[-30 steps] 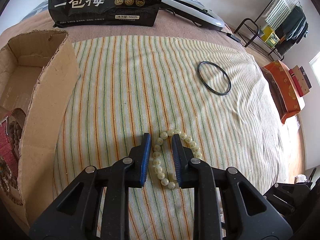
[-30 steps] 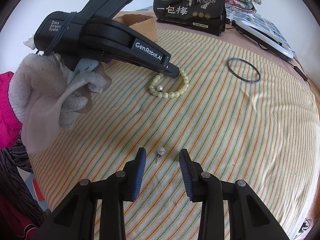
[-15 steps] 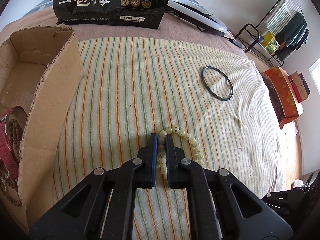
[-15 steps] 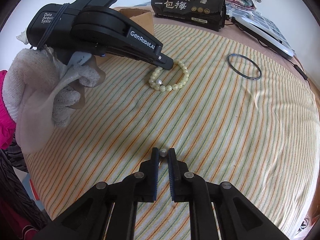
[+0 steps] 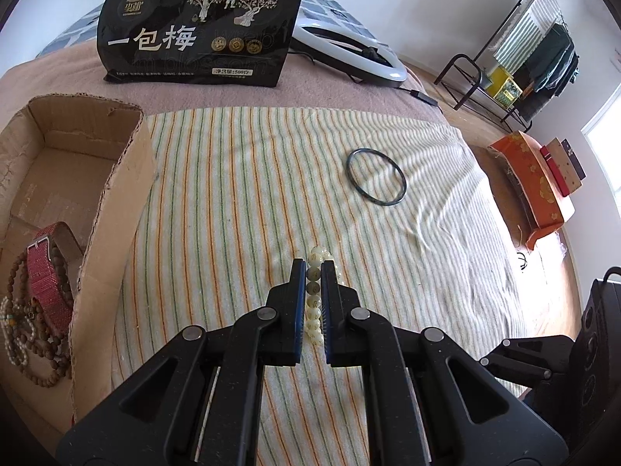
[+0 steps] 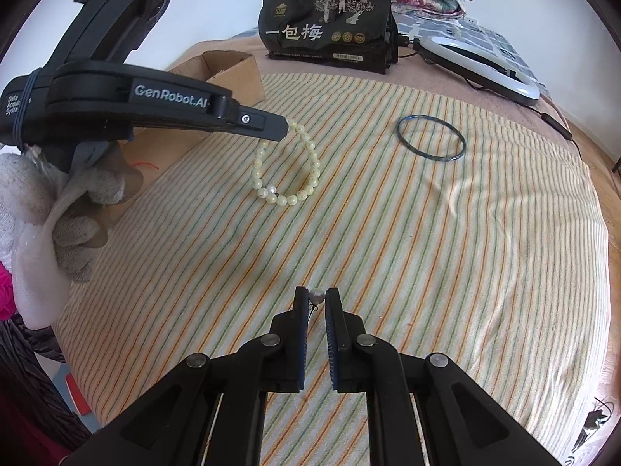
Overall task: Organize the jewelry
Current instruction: 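Carry the white bracelet over the box with the left tool while the right tool carries the earring there, then open both tools inside the cardboard box to drop the bracelet and earring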
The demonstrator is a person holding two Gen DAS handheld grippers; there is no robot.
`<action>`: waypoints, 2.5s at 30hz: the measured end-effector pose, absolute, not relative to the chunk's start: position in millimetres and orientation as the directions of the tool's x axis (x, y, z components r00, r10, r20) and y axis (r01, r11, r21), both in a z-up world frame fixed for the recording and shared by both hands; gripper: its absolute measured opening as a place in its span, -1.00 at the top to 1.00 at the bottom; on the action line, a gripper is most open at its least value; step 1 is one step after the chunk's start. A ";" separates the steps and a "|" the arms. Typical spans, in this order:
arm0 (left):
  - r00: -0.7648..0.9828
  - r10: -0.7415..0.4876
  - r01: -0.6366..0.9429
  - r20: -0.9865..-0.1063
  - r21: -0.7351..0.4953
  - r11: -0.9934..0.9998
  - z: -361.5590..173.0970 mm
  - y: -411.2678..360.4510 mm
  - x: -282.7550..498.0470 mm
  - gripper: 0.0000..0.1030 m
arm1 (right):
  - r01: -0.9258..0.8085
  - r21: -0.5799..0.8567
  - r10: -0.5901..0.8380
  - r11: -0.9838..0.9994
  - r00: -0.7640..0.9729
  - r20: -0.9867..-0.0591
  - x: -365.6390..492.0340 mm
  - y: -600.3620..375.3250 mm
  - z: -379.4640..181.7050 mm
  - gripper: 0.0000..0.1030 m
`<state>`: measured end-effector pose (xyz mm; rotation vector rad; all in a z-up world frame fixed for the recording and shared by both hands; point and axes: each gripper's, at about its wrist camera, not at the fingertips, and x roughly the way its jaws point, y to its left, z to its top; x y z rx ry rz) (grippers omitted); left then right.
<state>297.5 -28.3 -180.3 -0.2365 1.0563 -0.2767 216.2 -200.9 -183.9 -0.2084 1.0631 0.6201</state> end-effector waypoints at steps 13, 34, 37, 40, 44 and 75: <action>0.528 -0.352 0.141 -0.773 -0.329 0.934 -136.2 -20.9 276.7 0.90 | -0.518 0.119 0.376 0.847 0.427 -0.822 221.4 -213.0 -149.6 0.88; 0.645 -0.330 0.121 -0.689 -0.334 0.935 -70.1 50.4 244.2 0.90 | -0.476 0.127 0.399 0.870 0.527 -0.751 223.6 -193.0 -98.3 0.88; 0.661 -0.318 0.114 -0.680 -0.328 0.938 -61.7 63.8 238.1 0.90 | -0.486 0.133 0.412 0.864 0.530 -0.741 224.4 -181.7 -92.6 0.88; 0.676 -0.304 0.097 -0.671 -0.328 0.940 -54.4 80.2 233.3 0.90 | -0.502 0.143 0.434 0.853 0.530 -0.728 225.8 -167.1 -85.5 0.88; 0.693 -0.279 0.072 -0.665 -0.321 0.944 -47.9 105.6 227.3 0.90 | -0.529 0.155 0.467 0.834 0.528 -0.710 229.7 -142.0 -75.0 0.88; 0.678 -0.166 -0.073 -0.716 -0.289 0.954 -82.0 190.2 214.8 0.90 | -0.630 0.171 0.531 0.758 0.442 -0.723 296.4 7.6 -94.9 0.88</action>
